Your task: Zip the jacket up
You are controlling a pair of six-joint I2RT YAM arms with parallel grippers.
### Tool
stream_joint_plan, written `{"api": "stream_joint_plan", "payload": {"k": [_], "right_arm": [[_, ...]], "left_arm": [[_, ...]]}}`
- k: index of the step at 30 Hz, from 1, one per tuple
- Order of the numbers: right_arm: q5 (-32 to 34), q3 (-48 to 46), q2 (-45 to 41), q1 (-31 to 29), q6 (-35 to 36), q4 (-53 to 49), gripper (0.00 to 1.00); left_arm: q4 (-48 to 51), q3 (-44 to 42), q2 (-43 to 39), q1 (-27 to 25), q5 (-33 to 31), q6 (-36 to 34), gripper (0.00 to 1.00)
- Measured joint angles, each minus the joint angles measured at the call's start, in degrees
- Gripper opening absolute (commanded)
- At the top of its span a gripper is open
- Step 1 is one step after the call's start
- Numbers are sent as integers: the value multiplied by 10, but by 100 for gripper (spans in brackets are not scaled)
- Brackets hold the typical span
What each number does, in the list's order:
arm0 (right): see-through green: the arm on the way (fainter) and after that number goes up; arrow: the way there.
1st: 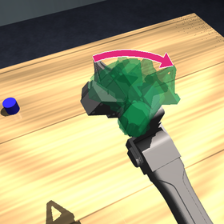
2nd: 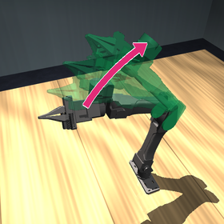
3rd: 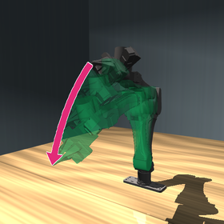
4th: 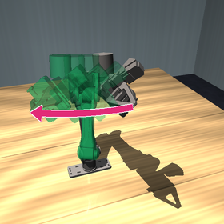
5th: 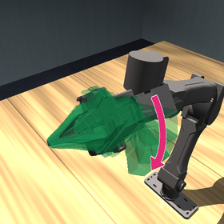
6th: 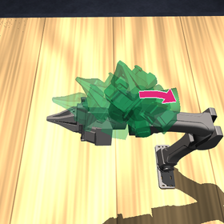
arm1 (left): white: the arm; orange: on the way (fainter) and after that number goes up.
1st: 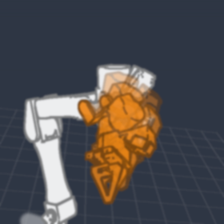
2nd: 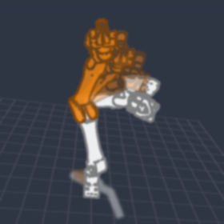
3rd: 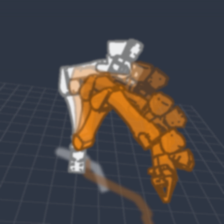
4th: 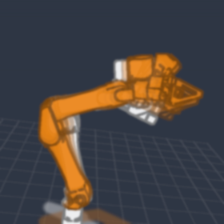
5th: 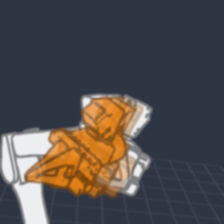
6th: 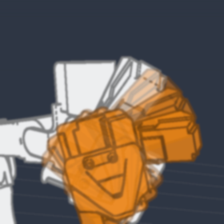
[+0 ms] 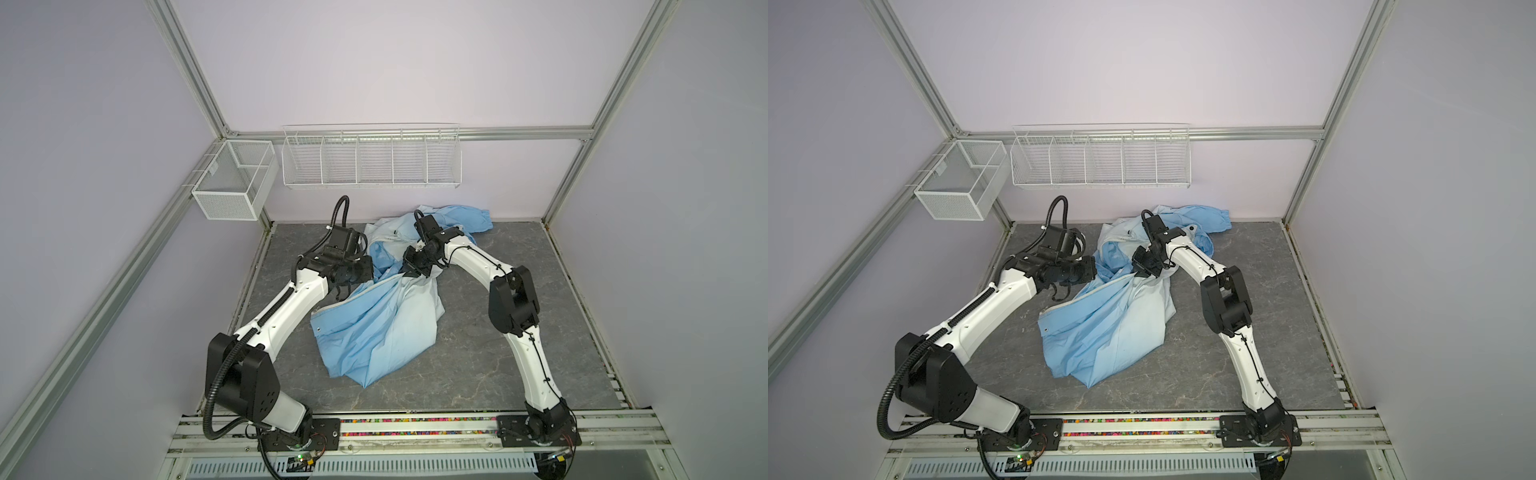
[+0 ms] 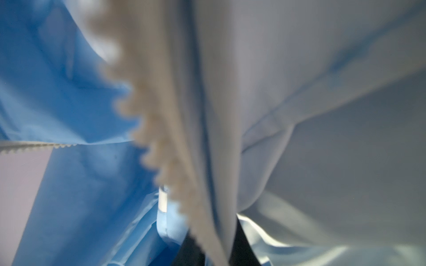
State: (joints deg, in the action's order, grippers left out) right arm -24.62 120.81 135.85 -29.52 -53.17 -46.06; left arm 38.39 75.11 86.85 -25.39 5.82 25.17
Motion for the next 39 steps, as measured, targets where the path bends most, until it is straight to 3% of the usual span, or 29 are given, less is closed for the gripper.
{"api": "stream_joint_plan", "payload": {"k": [3, 7, 12, 15, 19, 21, 22, 24, 26, 28, 34, 39], "right_arm": [[8, -2, -13, 31, 17, -23, 7], [23, 6, -56, 129, 54, -77, 7], [79, 178, -58, 303, 123, -196, 7], [103, 262, -55, 365, 153, -237, 7], [113, 256, -44, 363, 184, -266, 8], [112, 234, -24, 345, 196, -271, 16], [111, 222, -10, 334, 206, -274, 24], [104, 207, 17, 316, 219, -280, 47], [98, 196, 38, 299, 233, -284, 63], [96, 188, 40, 289, 244, -287, 71], [96, 180, -17, 292, 265, -277, 78], [104, 89, -144, 275, 280, -243, 78]], "left_arm": [[0, 0, 0, 10, 0, 1, 0], [-5, 0, 0, 24, 0, 0, 0], [-12, 3, -2, 16, 2, -6, 0], [-22, -8, -11, 6, 0, -6, 0], [-35, -64, -37, 1, -10, 0, 0], [-38, -100, -41, 1, -19, 6, 0], [-40, -122, -42, 1, -24, 10, 5], [-40, -160, -45, 1, -31, 18, 34], [-33, -196, -55, 1, -39, 33, 52], [-24, -215, -72, 1, -46, 48, 57], [2, -184, -133, 3, -67, 76, 60], [-4, -99, -96, 3, -62, 62, 65]]}}
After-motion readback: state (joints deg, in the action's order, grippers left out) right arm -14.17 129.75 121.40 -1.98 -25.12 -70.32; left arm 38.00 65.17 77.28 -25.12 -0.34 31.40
